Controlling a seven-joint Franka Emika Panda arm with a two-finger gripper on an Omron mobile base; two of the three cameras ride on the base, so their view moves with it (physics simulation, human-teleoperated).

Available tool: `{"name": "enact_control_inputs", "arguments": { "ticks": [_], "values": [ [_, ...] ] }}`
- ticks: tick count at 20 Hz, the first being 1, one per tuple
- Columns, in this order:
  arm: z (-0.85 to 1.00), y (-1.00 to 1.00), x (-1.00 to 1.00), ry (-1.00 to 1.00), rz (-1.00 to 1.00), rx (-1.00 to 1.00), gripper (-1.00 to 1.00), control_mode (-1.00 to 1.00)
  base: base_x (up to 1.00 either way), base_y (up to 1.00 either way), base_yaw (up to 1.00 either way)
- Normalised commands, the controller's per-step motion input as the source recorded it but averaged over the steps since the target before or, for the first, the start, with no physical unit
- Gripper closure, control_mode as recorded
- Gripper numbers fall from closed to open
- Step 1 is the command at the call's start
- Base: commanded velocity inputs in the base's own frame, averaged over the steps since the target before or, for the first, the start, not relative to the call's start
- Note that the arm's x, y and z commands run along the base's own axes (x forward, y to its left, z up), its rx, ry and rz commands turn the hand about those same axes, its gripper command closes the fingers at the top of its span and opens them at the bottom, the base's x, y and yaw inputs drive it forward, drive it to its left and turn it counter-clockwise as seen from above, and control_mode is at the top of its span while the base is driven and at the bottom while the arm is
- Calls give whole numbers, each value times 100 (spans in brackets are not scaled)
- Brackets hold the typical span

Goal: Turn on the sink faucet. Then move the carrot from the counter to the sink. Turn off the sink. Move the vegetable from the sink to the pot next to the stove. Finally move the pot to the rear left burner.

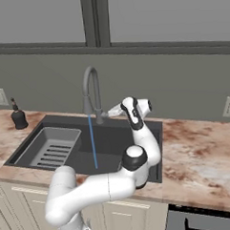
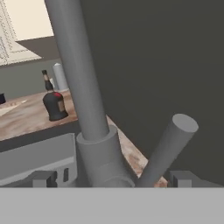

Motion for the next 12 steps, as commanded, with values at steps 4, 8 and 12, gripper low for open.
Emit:
{"name": "enact_control_inputs", "arguments": {
  "ticks": [4,8,12],
  "values": [
    [0,48,-7,-2,7,0,-100,-100,0,0,0],
    [3,48,-6,-3,7,0,-100,-100,0,0,0],
    [14,57,-14,-4,5,0,-100,-100,0,0,0]
  ]
}}
